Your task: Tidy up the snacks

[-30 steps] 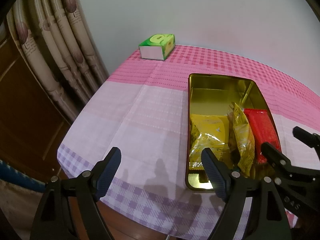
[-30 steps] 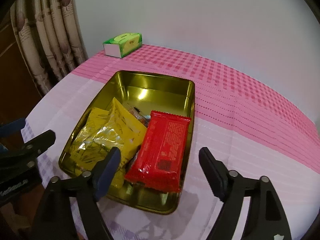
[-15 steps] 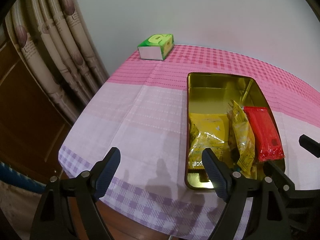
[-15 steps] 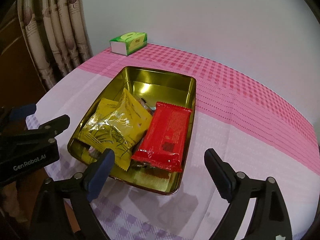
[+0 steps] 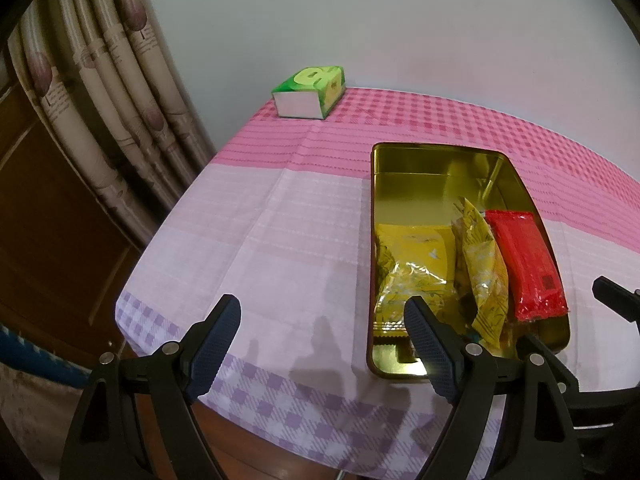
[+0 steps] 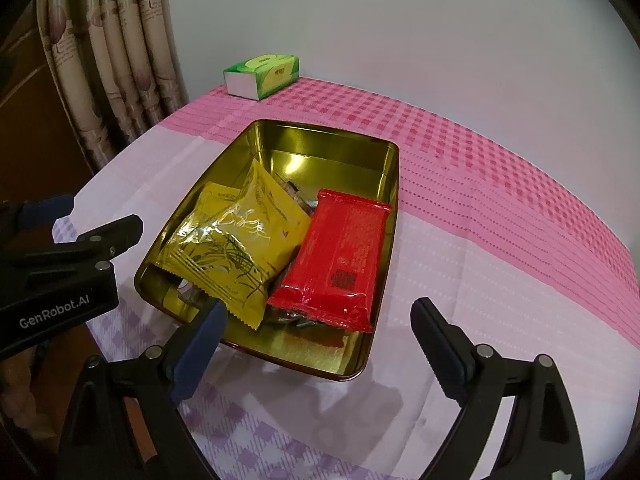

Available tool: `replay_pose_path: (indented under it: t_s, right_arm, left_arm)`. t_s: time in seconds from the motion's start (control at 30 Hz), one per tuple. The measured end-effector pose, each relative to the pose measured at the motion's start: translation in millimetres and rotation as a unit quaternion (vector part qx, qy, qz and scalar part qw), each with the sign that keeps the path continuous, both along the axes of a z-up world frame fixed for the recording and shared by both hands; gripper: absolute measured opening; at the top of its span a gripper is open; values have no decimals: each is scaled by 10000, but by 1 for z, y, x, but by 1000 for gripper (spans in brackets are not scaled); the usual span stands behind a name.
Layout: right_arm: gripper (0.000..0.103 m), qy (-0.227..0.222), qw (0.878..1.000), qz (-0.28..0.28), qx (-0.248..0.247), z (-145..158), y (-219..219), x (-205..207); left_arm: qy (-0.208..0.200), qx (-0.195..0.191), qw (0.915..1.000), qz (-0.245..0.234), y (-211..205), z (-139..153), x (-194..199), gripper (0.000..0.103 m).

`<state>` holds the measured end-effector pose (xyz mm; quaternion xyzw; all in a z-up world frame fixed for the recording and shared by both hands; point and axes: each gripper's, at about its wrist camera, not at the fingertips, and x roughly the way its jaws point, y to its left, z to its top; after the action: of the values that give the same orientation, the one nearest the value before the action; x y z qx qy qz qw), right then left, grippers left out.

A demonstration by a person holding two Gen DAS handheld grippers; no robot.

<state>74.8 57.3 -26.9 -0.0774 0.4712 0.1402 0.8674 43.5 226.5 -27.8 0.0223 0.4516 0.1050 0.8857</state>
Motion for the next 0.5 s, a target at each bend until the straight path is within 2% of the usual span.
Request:
replay_pose_path:
  t_s: [0.5]
  right_arm:
    - [92, 60, 10000, 18, 2, -3, 1, -3]
  left_arm:
    - [32, -6, 10000, -18, 0, 0, 1, 84]
